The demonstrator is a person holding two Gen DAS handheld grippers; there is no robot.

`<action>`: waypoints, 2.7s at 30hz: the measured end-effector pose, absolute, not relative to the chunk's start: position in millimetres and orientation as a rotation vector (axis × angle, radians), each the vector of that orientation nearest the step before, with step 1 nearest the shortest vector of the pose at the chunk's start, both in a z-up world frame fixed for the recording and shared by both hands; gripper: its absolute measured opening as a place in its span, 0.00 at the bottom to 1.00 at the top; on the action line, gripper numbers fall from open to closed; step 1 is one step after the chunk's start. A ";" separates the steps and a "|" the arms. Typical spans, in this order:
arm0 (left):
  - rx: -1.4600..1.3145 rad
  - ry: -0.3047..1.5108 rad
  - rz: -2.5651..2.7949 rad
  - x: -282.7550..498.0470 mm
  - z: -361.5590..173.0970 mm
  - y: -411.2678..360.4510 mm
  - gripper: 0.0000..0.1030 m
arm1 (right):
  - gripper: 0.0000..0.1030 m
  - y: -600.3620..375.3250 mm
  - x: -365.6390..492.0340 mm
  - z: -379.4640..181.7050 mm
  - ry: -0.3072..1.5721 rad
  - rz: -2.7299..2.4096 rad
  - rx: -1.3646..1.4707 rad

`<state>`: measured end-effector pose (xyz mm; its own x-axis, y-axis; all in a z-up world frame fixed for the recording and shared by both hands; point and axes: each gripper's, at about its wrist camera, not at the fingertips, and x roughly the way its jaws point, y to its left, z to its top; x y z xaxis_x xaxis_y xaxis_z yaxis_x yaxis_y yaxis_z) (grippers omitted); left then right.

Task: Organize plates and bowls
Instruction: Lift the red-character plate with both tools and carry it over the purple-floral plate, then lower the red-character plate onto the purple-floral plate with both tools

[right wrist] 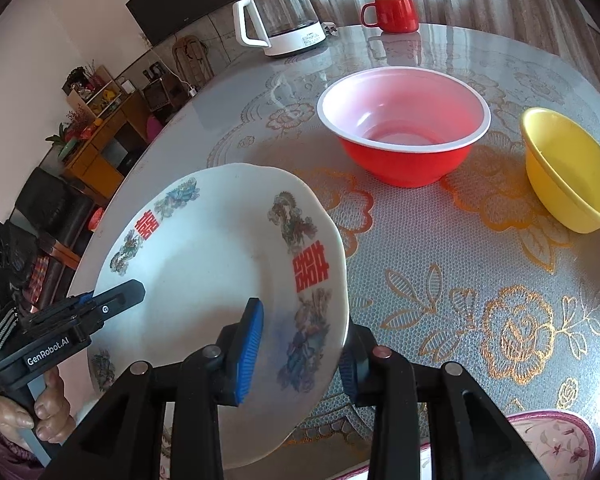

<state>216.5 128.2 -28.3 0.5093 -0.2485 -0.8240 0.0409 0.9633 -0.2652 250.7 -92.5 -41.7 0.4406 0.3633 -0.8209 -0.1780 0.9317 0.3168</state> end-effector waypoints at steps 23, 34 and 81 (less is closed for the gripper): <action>-0.252 0.937 -0.104 209.6 -16.8 139.3 0.26 | 0.34 -86.9 251.3 -38.8 1.025 0.376 0.170; -0.210 0.894 -0.117 192.5 -12.4 131.4 0.23 | 0.35 -92.7 245.7 -43.6 1.054 0.401 0.201; -0.134 0.715 -0.337 79.3 29.6 43.1 0.28 | 0.27 -162.5 129.3 13.6 0.785 0.381 0.152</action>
